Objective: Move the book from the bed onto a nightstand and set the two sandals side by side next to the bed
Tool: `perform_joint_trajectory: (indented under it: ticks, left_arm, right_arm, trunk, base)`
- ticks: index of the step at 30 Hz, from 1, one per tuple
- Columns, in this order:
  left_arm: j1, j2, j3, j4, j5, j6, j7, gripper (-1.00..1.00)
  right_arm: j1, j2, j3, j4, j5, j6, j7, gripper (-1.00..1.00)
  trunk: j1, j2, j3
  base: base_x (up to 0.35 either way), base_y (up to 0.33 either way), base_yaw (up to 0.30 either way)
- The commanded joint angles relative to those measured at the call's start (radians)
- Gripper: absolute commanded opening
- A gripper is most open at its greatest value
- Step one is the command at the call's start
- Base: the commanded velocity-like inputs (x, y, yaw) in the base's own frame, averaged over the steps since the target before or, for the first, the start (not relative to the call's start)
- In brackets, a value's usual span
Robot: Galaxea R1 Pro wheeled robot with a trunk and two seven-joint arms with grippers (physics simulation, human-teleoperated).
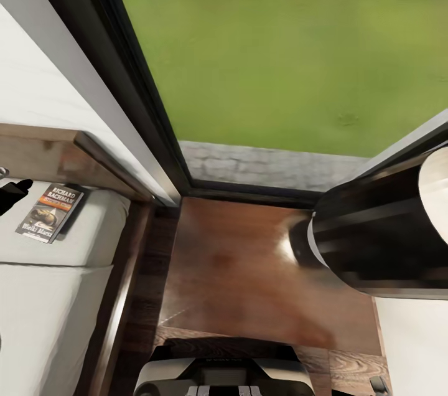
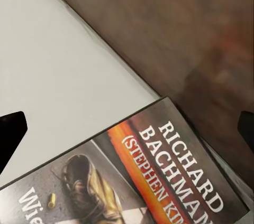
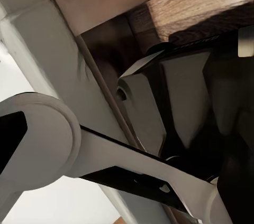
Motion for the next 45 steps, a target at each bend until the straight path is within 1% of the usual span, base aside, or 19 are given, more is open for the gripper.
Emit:
perform_joint_trajectory:
  ticks: [1,34,44,45]
  left_arm:
    - [0.000,0.000,0.001,-0.001,0.010,0.005,0.004,1.00]
    - [0.000,0.000,0.001,-0.001,0.010,0.006,0.004,1.00]
    - [0.000,0.000,0.001,-0.001,0.010,0.006,0.004,1.00]
    - [0.000,0.000,0.001,-0.001,0.010,0.005,0.004,1.00]
  right_arm:
    - [0.000,0.000,0.005,0.000,-0.008,0.011,0.003,1.00]
    - [0.000,0.000,0.005,0.000,-0.008,0.011,0.003,1.00]
    - [0.000,0.000,0.005,0.000,-0.008,0.011,0.003,1.00]
    - [0.000,0.000,0.005,0.000,-0.008,0.011,0.003,1.00]
  trunk:
    - [0.004,-0.008,-0.004]
    - [0.130,-0.239,-0.107]
    - [0.130,-0.239,-0.107]
    - [0.134,-0.246,-0.110]
  base:
    - [0.000,0.000,0.000]
    - [0.000,0.000,0.000]
    - [0.000,0.000,0.000]
    - [0.000,0.000,0.000]
